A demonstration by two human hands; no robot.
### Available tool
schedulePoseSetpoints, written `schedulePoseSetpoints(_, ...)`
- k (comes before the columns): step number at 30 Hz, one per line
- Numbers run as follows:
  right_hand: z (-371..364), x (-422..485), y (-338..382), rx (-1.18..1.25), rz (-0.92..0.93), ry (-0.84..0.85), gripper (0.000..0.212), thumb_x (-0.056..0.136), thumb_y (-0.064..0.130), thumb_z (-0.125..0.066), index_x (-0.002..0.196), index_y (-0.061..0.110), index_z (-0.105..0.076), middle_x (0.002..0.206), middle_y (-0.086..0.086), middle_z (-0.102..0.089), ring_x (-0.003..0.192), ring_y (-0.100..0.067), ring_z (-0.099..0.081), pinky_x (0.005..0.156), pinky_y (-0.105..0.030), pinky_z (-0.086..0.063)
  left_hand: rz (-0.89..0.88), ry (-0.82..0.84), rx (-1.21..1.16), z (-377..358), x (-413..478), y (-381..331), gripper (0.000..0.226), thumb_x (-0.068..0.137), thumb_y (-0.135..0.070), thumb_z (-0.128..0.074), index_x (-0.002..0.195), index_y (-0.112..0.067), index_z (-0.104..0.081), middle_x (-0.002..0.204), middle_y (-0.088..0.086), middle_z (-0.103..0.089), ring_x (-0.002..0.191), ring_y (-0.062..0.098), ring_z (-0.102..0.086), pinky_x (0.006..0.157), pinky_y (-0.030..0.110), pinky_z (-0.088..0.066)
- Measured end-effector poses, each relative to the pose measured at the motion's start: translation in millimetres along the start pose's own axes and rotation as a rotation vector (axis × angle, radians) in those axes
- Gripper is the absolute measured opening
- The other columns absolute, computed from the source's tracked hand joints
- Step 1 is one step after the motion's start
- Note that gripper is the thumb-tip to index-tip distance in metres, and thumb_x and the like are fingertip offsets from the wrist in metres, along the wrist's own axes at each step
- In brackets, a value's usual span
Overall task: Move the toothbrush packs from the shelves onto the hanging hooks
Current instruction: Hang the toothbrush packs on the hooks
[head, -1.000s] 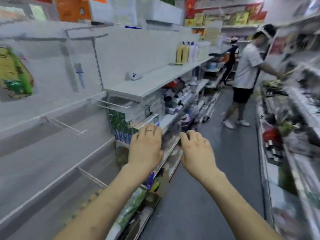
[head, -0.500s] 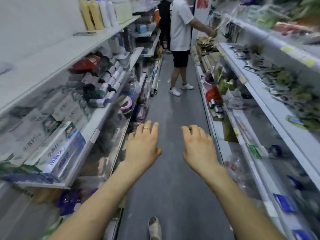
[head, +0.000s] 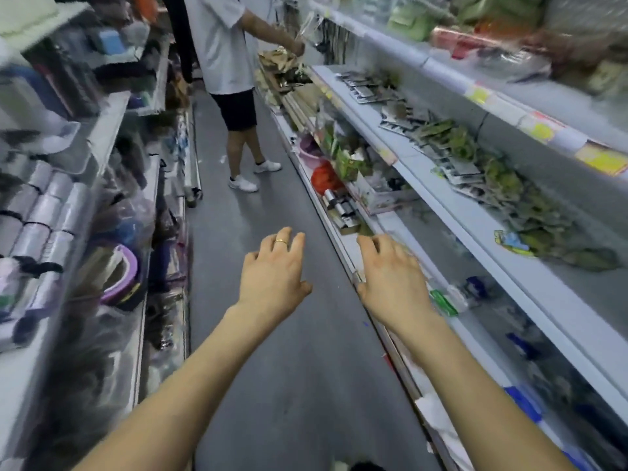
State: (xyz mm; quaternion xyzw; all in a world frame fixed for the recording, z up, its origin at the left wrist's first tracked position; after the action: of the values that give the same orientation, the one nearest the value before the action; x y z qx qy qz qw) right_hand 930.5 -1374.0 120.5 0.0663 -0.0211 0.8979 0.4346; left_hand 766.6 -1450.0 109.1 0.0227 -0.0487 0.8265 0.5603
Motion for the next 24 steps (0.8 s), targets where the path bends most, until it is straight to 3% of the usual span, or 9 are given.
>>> schedulePoseSetpoints(10,-49.8,218.0,-32.0,0.043,-0.095,0.032,0.060,0.084,0.021,-0.071,0.137,0.017,-0.044,0.127,-0.007,-0.050,0.115,-0.032,-0.056,0.089,-0.043,-0.048,-0.095,0.043,0.005,-34.6,233.1,31.3,0.088,0.087,-0.048,-0.074,0.157,-0.020,-0.028,0.168,0.005,-0.025,0.149,0.030,-0.033,0.102,0.048,-0.046)
schedulePoseSetpoints(19,-75.1,437.7,-17.9,0.063,-0.029,0.043,0.064,0.083,0.023,-0.072,0.140,0.018,-0.044,0.129,-0.007,-0.051,0.118,-0.032,-0.056,0.092,-0.047,-0.054,-0.054,0.018,0.034,-36.9,429.1,123.6,0.087,0.085,-0.048,-0.075,0.155,-0.021,-0.030,0.165,0.004,-0.027,0.145,0.030,-0.038,0.097,0.046,-0.048)
schedulePoseSetpoints(24,-109.4,545.9,-18.7,0.051,-0.088,0.053,0.067,0.085,0.032,-0.077,0.140,0.022,-0.041,0.131,-0.006,-0.048,0.122,-0.031,-0.054,0.095,-0.044,-0.049,-0.150,0.020,0.030,-52.5,551.2,158.3,0.090,0.085,-0.046,-0.077,0.157,-0.020,-0.028,0.166,0.005,-0.027,0.147,0.030,-0.036,0.099,0.048,-0.047)
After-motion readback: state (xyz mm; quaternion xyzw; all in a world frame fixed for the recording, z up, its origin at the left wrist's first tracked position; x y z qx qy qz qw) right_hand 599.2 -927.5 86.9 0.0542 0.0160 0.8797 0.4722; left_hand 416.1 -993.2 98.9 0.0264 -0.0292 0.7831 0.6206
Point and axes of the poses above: each hand's wrist, its own x-axis towards the middle knuckle, its own z-axis out of the back of the hand, y = z × x, the point moved 6 cm from there along x, towards the middle knuckle
